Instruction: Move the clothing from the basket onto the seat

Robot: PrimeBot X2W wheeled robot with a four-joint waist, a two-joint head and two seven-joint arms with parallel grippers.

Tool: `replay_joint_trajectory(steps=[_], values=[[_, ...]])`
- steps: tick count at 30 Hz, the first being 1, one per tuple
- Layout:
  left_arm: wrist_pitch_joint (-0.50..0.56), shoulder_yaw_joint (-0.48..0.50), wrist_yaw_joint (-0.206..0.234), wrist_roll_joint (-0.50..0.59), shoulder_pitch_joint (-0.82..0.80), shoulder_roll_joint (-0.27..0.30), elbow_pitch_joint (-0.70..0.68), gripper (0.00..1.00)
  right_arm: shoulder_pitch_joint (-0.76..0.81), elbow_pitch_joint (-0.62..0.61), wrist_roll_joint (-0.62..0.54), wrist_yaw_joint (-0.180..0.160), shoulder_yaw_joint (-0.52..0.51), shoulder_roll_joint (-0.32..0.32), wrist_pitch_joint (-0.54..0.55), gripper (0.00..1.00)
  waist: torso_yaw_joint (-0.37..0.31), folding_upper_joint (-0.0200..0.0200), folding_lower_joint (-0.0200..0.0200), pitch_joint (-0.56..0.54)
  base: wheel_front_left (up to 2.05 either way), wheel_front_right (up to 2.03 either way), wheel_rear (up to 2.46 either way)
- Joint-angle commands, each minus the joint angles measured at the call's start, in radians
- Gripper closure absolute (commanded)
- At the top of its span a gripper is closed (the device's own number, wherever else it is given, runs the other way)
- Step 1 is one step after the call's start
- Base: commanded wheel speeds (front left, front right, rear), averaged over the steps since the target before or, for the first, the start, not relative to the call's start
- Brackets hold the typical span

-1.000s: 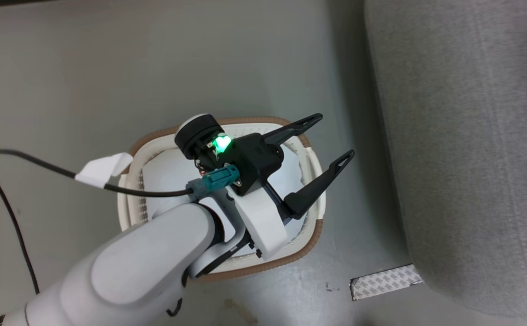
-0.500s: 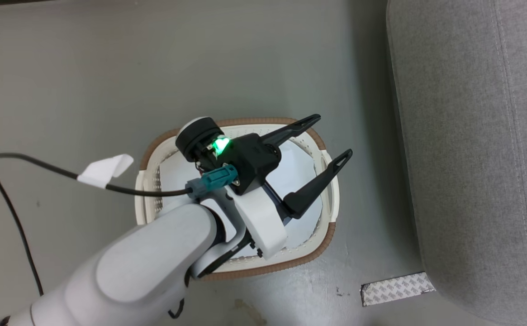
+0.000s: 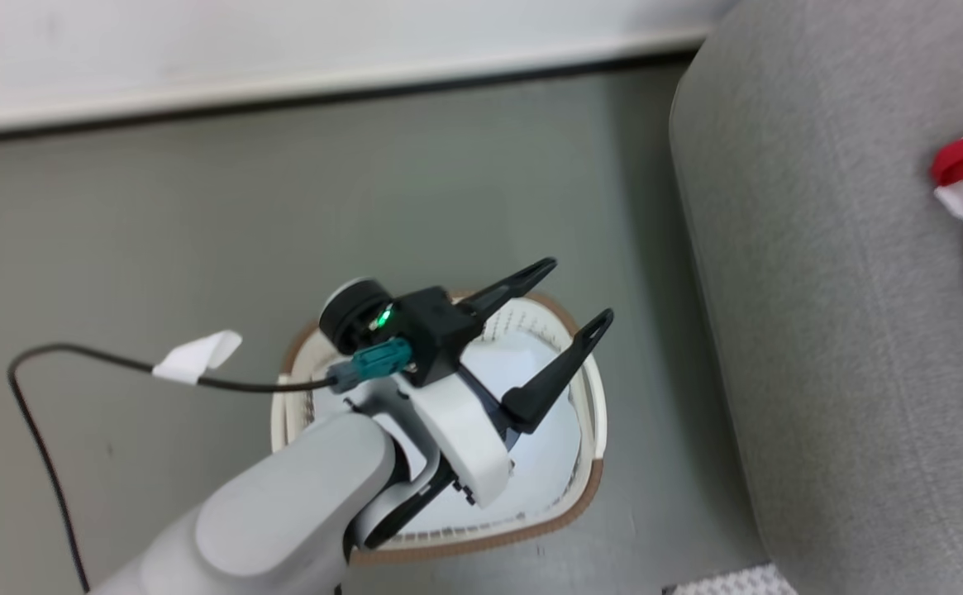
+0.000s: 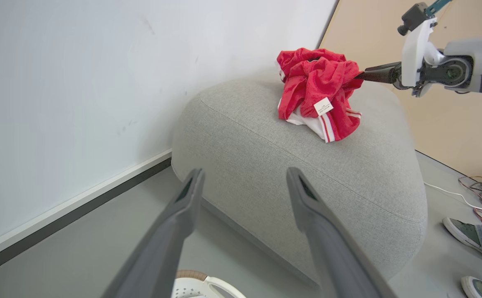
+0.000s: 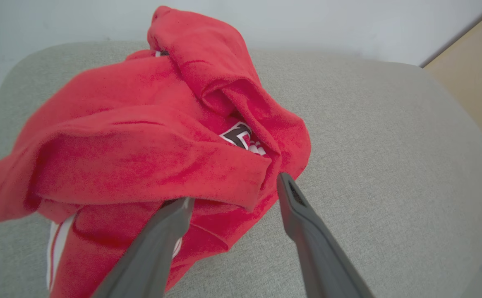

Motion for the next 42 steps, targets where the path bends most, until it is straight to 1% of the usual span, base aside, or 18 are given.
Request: replay_joint_trajectory(steps=[1,2,5,9,12,20,22,25,28,30,33,36,39,42], values=[[-0.016,0.003,0.008,-0.014,0.03,-0.002,0.014,0.0,0.035,-0.027,0.022,-0.002,0.023,-0.02,0.009,0.0,0.0,0.0,0.0001,-0.093,0.0,0.0,0.0],[-0.025,0.006,0.01,-0.021,0.043,-0.002,0.023,0.0,0.048,-0.042,0.027,-0.002,0.036,-0.031,0.014,0.0,0.0,0.0,0.0001,-0.118,0.0,0.0,0.0],[-0.051,0.019,0.021,-0.046,0.074,-0.003,0.043,0.0,0.081,-0.109,0.032,-0.002,0.067,-0.069,-0.025,0.0,0.004,0.0,0.0001,-0.185,0.0,0.0,0.0],[-0.076,0.041,0.039,-0.07,0.109,-0.004,0.061,0.0,0.132,-0.196,0.037,-0.002,0.079,-0.092,-0.077,0.0,0.016,0.0,0.0001,-0.267,0.0,0.0,0.0],[-0.097,0.069,0.058,-0.092,0.136,0.003,0.074,0.0,0.17,-0.265,0.039,-0.002,0.068,-0.093,-0.122,0.0,0.033,0.0,0.0001,-0.324,0.0,0.0,0.0],[-0.135,0.172,0.112,-0.157,0.236,0.055,0.098,0.0,0.284,-0.468,0.036,-0.002,0.036,0.003,-0.205,0.0,0.081,0.0,0.0001,-0.443,0.0,0.0,0.0],[-0.142,0.205,0.131,-0.17,0.269,0.073,0.103,0.0,0.318,-0.507,0.027,-0.002,0.03,0.041,-0.221,0.0,0.096,0.0,0.0001,-0.465,0.0,0.0,0.0],[-0.147,0.239,0.148,-0.161,0.312,0.102,0.102,0.0,0.373,-0.558,0.003,-0.002,0.016,0.088,-0.244,0.0,0.119,0.0,0.0001,-0.486,0.0,0.0,0.0],[-0.149,0.288,0.161,-0.173,0.355,0.119,0.096,0.0,0.433,-0.606,-0.023,-0.002,0.01,0.128,-0.263,0.0,0.14,0.0,0.0001,-0.496,0.0,0.0,0.0],[-0.149,0.332,0.172,-0.173,0.386,0.122,0.084,0.0,0.474,-0.626,-0.038,-0.002,0.002,0.16,-0.278,0.0,0.152,0.0,0.0001,-0.499,0.0,0.0,0.0],[-0.149,0.411,0.165,-0.18,0.457,0.108,0.064,0.0,0.539,-0.653,-0.059,-0.002,-0.008,0.21,-0.299,0.0,0.171,0.0,0.0001,-0.504,0.0,0.0,0.0],[-0.149,0.491,0.166,-0.142,0.524,0.105,0.051,0.0,0.604,-0.677,-0.07,-0.002,0.0,0.261,-0.318,0.0,0.188,0.0,0.0001,-0.505,0.0,0.0,0.0],[-0.149,0.563,0.197,-0.075,0.593,0.102,0.047,0.0,0.646,-0.697,-0.082,-0.002,0.021,0.288,-0.332,0.0,0.195,0.0,0.0001,-0.503,0.0,0.0,0.0],[-0.149,0.627,0.212,-0.019,0.656,0.079,0.04,0.0,0.684,-0.705,-0.113,-0.002,0.023,0.322,-0.349,0.0,0.203,0.0,0.0001,-0.506,0.0,0.0,0.0]])
